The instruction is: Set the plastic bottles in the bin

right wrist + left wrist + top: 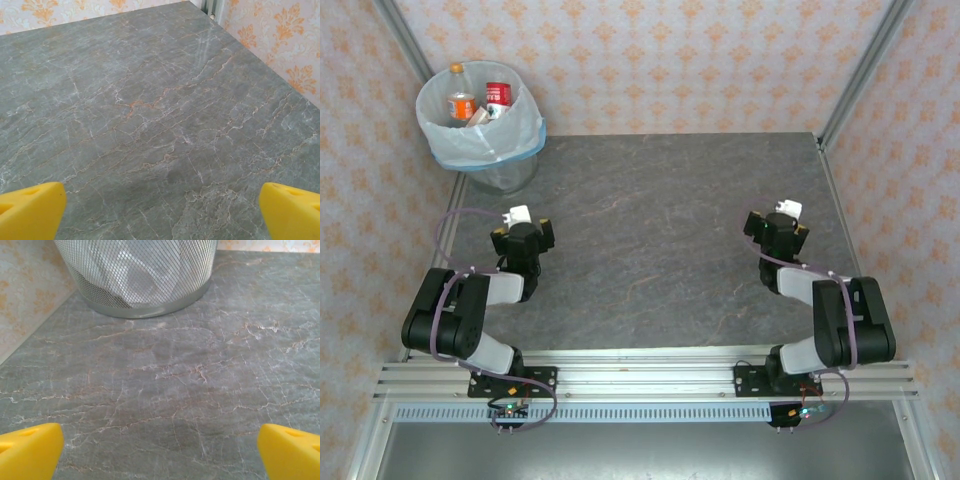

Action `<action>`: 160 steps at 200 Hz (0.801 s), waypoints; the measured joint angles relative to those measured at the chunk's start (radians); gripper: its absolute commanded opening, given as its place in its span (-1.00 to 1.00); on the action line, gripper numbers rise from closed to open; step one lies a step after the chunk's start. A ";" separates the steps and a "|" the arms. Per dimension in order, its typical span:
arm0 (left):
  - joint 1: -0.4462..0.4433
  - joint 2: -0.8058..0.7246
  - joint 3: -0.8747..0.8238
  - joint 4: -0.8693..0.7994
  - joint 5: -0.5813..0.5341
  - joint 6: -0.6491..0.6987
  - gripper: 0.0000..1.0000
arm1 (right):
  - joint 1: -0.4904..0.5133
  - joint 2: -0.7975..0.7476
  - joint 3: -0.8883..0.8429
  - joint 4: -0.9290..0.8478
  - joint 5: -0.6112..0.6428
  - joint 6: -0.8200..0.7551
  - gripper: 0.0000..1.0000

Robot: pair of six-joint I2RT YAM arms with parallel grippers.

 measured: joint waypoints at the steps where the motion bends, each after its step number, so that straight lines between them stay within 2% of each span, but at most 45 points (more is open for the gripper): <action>1: 0.000 0.000 0.000 0.000 -0.001 0.000 1.00 | 0.000 0.002 -0.002 0.005 -0.001 0.000 0.98; 26: 0.000 0.000 0.000 0.004 -0.010 0.000 1.00 | -0.010 0.062 -0.130 0.218 -0.008 0.000 0.98; 40: 0.000 0.000 0.000 0.006 -0.011 0.000 1.00 | -0.010 0.070 -0.183 0.257 -0.011 -0.001 0.98; 93: 0.000 0.000 0.000 0.012 -0.011 0.000 1.00 | -0.010 0.091 -0.043 0.215 -0.044 -0.003 0.98; 125: 0.000 0.000 0.000 0.017 -0.011 0.000 1.00 | -0.036 0.092 -0.041 0.204 -0.169 -0.027 0.98; 160: 0.000 0.000 0.000 0.019 -0.011 0.000 1.00 | -0.047 0.092 -0.041 0.200 -0.227 -0.037 0.98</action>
